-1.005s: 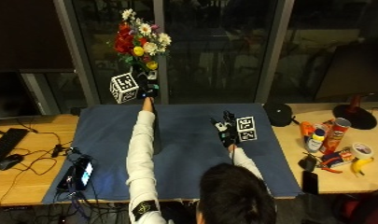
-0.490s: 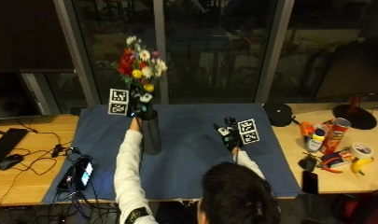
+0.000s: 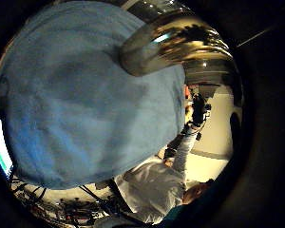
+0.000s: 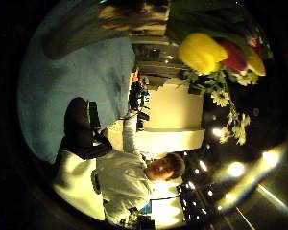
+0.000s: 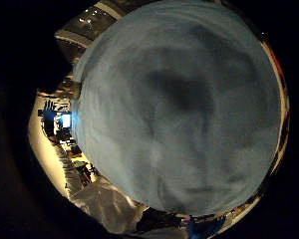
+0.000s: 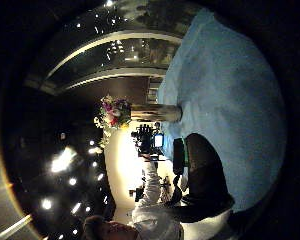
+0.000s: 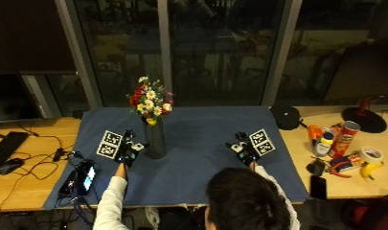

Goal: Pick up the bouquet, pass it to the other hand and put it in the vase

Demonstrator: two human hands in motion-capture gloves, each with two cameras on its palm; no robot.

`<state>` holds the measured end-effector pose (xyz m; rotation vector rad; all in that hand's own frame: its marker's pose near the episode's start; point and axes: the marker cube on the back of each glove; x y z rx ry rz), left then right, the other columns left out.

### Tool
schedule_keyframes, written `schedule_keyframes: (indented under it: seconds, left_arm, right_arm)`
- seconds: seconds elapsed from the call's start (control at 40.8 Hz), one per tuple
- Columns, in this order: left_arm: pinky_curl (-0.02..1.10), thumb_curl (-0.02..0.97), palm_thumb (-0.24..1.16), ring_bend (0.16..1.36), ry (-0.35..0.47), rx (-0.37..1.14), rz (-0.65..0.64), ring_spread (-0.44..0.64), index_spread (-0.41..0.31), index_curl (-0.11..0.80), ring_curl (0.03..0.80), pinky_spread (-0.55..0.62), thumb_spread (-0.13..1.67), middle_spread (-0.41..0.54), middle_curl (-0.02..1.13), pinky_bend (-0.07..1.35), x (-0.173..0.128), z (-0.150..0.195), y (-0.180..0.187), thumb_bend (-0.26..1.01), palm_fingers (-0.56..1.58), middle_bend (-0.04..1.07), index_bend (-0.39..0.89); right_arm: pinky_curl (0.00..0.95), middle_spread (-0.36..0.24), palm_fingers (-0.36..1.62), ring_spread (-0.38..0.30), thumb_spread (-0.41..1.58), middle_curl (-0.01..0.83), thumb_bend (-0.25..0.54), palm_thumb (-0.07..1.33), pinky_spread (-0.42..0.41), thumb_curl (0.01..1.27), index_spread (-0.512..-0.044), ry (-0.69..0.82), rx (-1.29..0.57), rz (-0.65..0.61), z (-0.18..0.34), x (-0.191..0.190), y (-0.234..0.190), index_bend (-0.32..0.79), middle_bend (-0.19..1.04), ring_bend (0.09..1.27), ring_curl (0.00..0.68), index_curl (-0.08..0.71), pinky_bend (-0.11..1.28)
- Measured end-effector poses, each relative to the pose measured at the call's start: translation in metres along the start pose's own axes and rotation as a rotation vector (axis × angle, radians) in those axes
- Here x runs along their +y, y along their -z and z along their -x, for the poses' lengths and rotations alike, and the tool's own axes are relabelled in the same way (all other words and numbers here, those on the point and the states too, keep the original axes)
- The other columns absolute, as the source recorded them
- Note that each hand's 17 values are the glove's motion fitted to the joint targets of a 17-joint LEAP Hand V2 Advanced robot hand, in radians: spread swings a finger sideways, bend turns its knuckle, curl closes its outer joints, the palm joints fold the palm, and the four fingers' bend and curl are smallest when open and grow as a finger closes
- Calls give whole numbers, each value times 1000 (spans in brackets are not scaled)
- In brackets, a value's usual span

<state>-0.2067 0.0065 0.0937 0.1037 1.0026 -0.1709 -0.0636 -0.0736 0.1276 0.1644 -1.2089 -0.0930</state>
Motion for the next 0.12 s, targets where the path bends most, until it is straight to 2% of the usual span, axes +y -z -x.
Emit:
schedule_keyframes:
  seconds: [0.123]
  left_arm:
    - [324,558,727,557,25,-33,-18,485,202,177,311,491,934,443,320,426,-5,2,19,-26,-199,174,49]
  right_arm:
    - [320,24,92,87,1070,250,-14,662,170,426,-300,71,15,-25,-3,-8,1,197,162,296,284,374,339]
